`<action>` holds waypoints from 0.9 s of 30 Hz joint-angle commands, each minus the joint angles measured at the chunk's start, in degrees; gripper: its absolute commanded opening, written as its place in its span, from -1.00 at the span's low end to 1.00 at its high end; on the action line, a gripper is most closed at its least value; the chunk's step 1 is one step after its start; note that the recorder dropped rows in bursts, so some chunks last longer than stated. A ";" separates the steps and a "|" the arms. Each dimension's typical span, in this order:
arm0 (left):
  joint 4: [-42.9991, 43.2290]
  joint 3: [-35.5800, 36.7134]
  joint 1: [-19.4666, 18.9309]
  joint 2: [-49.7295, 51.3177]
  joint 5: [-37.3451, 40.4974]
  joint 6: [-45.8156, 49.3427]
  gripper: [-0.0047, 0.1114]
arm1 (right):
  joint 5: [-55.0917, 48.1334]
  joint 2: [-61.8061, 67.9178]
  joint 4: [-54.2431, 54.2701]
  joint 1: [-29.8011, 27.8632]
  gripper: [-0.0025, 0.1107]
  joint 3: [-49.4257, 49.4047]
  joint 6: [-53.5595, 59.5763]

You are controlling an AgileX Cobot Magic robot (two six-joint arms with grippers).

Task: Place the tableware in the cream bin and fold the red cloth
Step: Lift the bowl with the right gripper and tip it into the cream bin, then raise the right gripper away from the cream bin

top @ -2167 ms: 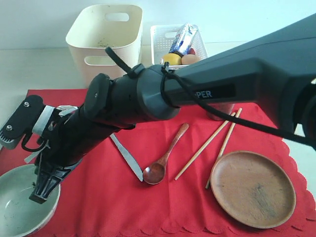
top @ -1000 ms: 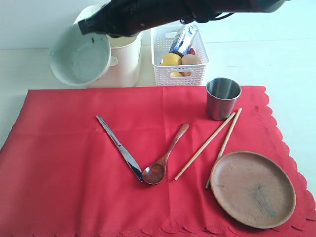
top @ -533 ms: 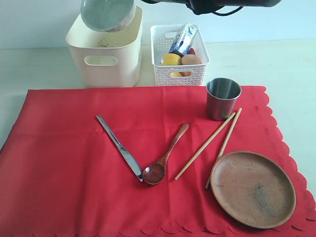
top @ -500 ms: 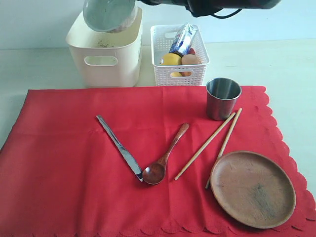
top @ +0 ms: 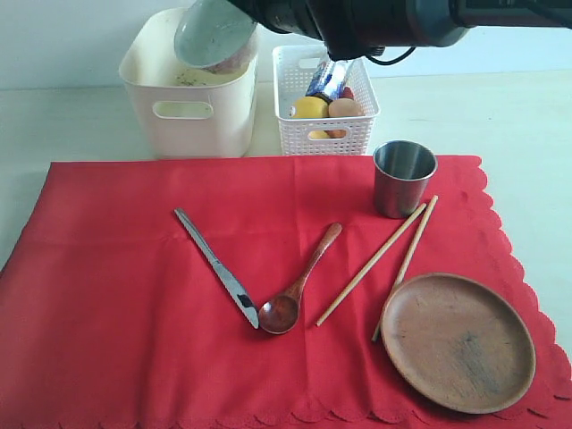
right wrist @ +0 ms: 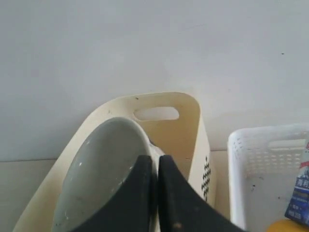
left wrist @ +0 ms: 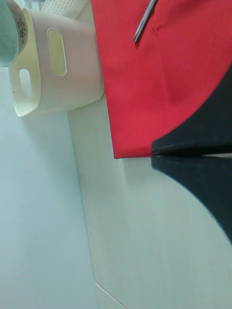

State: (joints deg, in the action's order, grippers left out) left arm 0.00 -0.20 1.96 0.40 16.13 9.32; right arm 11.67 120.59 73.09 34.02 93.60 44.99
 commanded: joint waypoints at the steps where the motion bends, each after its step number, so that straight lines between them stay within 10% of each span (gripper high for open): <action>1: 0.00 0.20 -0.10 -0.40 -0.39 -0.32 -0.92 | -1.64 0.51 -0.26 -0.03 -0.96 2.11 -0.29; 7: 0.00 0.20 -0.10 -0.40 -0.39 -0.32 -0.92 | -1.67 0.74 -0.26 -0.03 -0.85 2.22 -0.18; 20: 0.00 0.20 -0.10 -0.40 -0.39 -0.32 -0.92 | -1.91 0.74 -0.26 -0.03 0.17 2.22 -0.06; 27: 0.00 0.20 -0.10 -0.40 -0.39 -0.43 -0.92 | -5.46 0.34 -0.14 -0.03 0.24 2.22 9.47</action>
State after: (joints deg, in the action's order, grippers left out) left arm 0.00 -0.20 1.96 0.40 16.13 9.32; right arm 9.02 121.21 73.17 34.02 95.30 50.12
